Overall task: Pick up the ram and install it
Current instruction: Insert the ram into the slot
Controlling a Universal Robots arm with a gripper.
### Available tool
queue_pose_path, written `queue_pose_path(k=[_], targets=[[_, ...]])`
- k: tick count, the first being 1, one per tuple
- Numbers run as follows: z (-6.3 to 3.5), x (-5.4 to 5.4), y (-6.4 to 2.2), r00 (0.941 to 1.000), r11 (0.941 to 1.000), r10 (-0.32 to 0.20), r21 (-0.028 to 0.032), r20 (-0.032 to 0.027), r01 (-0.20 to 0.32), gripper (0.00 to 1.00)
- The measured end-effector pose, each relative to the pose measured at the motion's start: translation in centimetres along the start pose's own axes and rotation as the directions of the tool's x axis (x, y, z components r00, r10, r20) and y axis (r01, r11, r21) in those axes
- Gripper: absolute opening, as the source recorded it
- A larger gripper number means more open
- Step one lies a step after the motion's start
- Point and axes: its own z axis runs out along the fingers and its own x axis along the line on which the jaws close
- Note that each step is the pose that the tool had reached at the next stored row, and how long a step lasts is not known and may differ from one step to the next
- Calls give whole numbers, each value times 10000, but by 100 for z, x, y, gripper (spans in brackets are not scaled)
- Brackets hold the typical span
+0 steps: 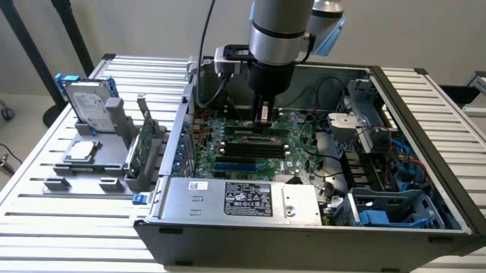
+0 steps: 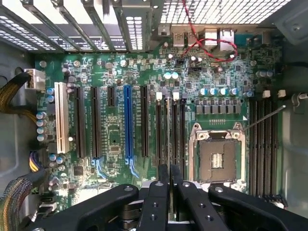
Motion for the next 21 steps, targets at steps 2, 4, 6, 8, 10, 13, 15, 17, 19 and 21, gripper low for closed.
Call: queue_pose_path(k=[2, 4, 6, 8, 10, 13, 15, 17, 19, 21], targets=[[34, 6, -1, 10000, 10000, 4, 0, -1, -4, 13], [71, 8, -3, 10000, 10000, 5, 0, -1, -5, 13], [107, 10, -4, 10000, 10000, 4, 0, -2, -4, 13], [143, 12, -6, 10000, 10000, 4, 0, -1, -4, 13], [180, 14, -8, 10000, 10000, 4, -1, -2, -4, 13], [234, 17, -10, 10000, 10000, 4, 0, -1, -4, 13], [270, 20, -11, 10000, 10000, 5, 0, -1, -5, 13], [306, 22, -12, 10000, 10000, 5, -1, -1, -5, 13], [339, 25, -14, 10000, 10000, 5, -8, -2, -5, 13], [344, 25, -14, 10000, 10000, 5, -12, -4, -5, 13]])
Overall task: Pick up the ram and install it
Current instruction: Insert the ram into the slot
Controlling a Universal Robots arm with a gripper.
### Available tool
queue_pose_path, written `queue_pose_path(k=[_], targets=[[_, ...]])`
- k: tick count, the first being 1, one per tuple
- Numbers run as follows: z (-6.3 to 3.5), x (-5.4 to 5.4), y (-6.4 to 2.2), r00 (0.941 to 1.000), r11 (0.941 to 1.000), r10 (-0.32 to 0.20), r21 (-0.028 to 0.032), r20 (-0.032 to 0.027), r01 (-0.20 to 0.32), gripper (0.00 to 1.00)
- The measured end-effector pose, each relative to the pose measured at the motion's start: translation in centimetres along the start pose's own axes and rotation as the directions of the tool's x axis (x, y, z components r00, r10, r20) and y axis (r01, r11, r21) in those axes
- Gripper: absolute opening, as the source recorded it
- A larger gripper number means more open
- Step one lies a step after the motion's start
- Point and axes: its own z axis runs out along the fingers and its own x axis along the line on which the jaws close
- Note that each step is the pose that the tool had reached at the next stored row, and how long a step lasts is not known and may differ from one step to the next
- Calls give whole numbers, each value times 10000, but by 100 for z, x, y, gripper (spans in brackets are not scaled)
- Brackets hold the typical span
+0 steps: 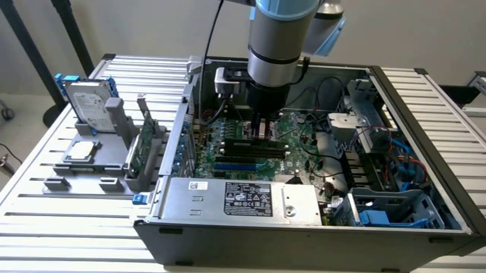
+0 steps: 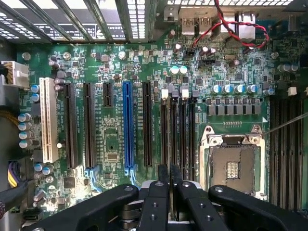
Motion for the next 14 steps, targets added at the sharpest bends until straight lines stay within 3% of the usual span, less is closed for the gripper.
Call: queue_pose_path(k=[3, 10, 14], targets=[[5, -1, -1, 10000, 10000, 0, 1, -6, 0, 13], [11, -13, 0, 9999, 10000, 5, 1, -100, -5, 13], [19, -43, 0, 9997, 10000, 10, 7, -232, -10, 13]])
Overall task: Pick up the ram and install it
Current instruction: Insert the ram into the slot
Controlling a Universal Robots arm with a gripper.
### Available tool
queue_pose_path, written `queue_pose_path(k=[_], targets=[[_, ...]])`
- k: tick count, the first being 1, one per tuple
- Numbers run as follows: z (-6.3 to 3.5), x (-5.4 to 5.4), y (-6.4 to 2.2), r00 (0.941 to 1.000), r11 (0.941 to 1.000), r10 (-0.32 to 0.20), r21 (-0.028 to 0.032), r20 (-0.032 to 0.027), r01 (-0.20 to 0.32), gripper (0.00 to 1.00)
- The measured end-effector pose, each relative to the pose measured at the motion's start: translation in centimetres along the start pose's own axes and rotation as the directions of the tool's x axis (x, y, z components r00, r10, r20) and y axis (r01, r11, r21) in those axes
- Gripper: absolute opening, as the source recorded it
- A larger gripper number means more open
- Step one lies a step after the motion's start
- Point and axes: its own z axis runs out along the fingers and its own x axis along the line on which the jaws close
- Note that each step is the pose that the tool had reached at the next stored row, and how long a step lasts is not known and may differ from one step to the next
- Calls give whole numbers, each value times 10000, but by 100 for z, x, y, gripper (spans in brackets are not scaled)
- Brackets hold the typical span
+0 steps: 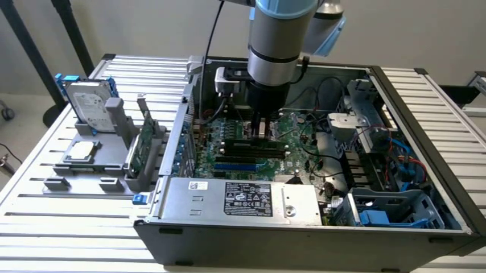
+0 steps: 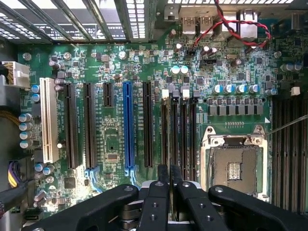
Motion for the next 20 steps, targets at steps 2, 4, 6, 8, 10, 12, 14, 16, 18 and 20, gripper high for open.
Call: queue_pose_path(k=[2, 4, 6, 8, 10, 12, 14, 16, 18, 20], targets=[[4, -12, -1, 10000, 10000, 4, 4, -88, -4, 13], [9, -22, -3, 9999, 10000, 7, 8, -159, -7, 13], [17, -29, -5, 9998, 10000, 7, 11, -198, -7, 13], [24, -33, -6, 9998, 10000, 9, 11, -215, -8, 13], [34, -38, -7, 9997, 10000, 9, 11, -224, -9, 13], [46, -45, -7, 9997, 10000, 10, 11, -229, -9, 13], [57, -53, -7, 9997, 10000, 7, 12, -231, -7, 13], [65, -59, -8, 9997, 10000, 4, 11, -237, -4, 13], [73, -60, -8, 9997, 10000, -1, 8, -242, 1, 13], [78, -60, -7, 9997, 10000, -6, -4, -251, 6, 13]])
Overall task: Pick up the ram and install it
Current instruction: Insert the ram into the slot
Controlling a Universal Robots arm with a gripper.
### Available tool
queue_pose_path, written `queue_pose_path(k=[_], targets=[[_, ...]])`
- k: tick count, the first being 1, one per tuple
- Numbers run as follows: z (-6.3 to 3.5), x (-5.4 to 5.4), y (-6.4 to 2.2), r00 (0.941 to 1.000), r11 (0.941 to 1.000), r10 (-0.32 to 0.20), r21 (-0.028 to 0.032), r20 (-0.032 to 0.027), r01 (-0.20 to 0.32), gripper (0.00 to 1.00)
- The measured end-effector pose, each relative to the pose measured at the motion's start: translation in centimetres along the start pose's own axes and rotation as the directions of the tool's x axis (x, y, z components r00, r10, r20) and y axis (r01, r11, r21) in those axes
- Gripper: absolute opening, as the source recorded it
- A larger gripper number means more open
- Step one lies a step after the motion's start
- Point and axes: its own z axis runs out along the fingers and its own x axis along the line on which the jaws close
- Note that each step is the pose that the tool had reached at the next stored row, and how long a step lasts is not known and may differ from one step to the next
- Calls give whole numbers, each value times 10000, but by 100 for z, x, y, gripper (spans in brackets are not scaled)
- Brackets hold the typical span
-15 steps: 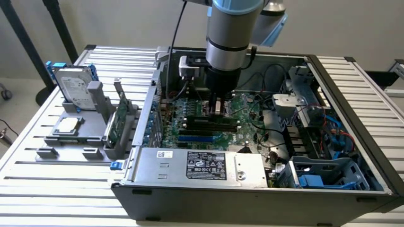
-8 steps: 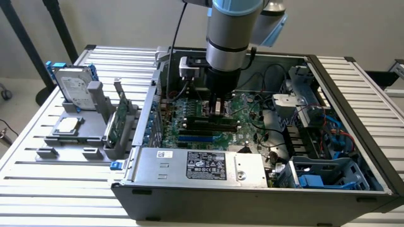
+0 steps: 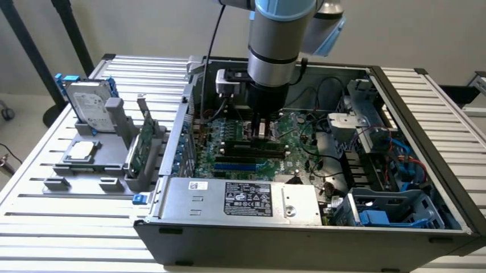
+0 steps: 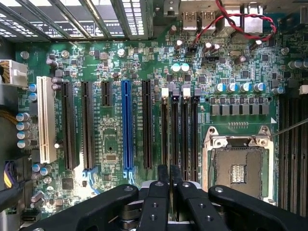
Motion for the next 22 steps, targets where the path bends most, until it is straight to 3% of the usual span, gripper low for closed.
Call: queue_pose_path(k=[22], targets=[[22, -4, -23, 9998, 9998, -171, -49, -89, 171, 13]])
